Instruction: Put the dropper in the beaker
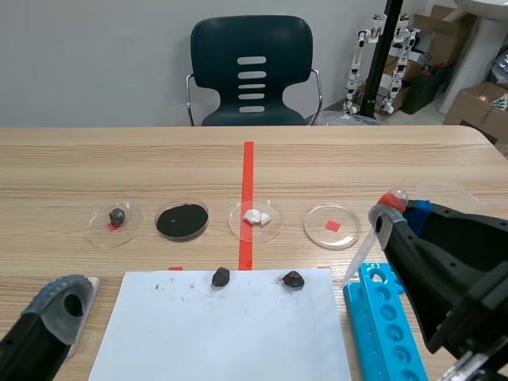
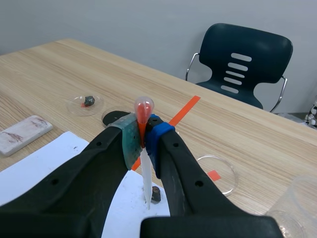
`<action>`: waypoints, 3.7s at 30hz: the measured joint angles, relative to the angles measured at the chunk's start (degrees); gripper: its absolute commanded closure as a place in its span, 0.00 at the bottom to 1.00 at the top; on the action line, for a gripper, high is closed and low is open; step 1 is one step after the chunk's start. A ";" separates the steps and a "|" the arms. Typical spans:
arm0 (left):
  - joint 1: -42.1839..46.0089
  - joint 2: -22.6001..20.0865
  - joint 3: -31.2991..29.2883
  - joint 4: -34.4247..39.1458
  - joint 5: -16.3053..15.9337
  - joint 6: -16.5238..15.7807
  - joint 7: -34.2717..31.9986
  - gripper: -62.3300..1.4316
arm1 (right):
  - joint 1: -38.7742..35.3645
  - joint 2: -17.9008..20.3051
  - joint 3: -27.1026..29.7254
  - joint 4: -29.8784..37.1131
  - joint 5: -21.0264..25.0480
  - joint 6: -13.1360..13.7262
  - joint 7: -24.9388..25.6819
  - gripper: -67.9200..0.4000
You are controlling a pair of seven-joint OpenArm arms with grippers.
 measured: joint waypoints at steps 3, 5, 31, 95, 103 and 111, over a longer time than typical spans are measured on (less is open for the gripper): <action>0.00 0.00 0.00 0.00 0.00 0.00 0.00 0.00 | 0.00 0.00 0.00 0.00 0.00 0.00 0.00 0.98; 0.00 0.00 0.00 0.00 0.00 0.00 0.00 0.00 | 0.00 0.00 0.00 0.00 0.00 0.00 0.00 0.98; 0.00 0.00 0.00 0.00 0.00 0.00 0.00 0.00 | 6.93 0.02 8.57 -0.28 3.15 -1.49 -9.11 0.98; 0.00 0.00 0.00 0.00 0.00 0.00 0.00 0.00 | 50.62 -0.48 7.80 -47.32 7.76 6.43 -17.57 0.98; 0.00 0.00 0.00 0.00 0.00 0.00 0.00 0.00 | 50.42 -0.48 7.80 -48.13 7.72 6.40 -17.62 0.92; 0.00 0.00 0.00 0.00 0.00 0.00 0.00 0.00 | 50.01 -0.48 7.80 -48.22 7.45 6.23 -18.03 0.67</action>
